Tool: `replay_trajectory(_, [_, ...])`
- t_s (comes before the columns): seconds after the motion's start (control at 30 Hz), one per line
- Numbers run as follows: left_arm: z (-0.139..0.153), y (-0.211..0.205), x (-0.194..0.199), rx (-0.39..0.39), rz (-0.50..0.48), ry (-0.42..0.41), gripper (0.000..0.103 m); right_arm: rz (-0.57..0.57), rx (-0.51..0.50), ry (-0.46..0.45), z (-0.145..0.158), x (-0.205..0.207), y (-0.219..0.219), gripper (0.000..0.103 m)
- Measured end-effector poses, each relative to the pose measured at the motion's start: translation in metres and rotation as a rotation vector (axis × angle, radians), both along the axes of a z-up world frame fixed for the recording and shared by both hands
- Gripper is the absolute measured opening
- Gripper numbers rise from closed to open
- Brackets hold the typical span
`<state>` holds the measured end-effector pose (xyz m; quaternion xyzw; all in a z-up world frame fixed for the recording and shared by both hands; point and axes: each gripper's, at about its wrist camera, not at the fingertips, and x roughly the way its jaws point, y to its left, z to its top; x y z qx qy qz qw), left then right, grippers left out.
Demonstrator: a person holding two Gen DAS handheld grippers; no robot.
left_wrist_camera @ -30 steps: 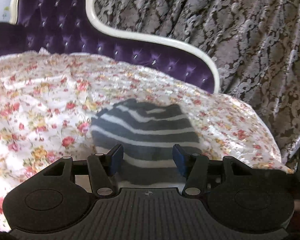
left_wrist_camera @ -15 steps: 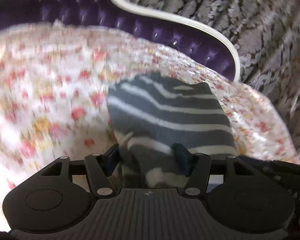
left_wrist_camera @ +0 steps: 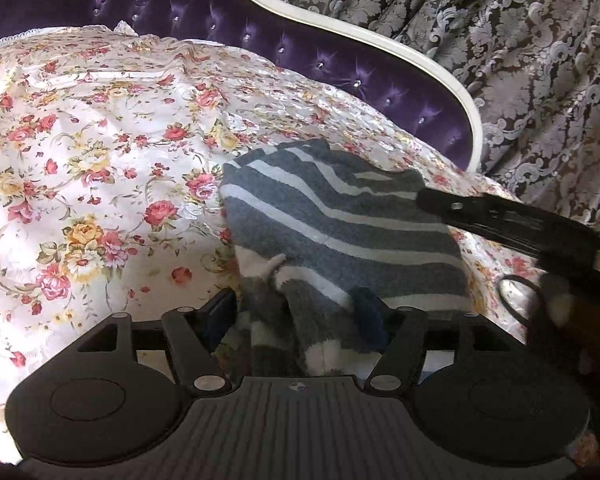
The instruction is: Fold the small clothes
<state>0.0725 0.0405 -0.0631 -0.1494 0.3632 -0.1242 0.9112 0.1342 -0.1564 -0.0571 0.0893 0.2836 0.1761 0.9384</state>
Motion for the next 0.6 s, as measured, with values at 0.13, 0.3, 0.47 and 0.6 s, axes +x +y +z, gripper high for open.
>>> replay_trajectory(0.13, [0.001, 0.003, 0.002, -0.005, 0.011, 0.010, 0.069, -0.080, -0.021, 0.060, -0.016, 0.021, -0.011, 0.064])
replay_trajectory(0.3, [0.008, 0.007, -0.001, 0.028, 0.048, 0.017, 0.078, -0.159, -0.008, 0.060, -0.016, 0.015, -0.029, 0.079])
replay_trajectory(0.47, [0.029, 0.004, -0.012, 0.130, 0.076, -0.026, 0.096, -0.196, 0.018, 0.019, 0.001, -0.003, -0.039, 0.100])
replay_trajectory(0.6, [0.046, -0.002, -0.022, 0.177, 0.095, -0.071, 0.103, -0.192, 0.017, -0.003, 0.019, -0.022, -0.037, 0.103])
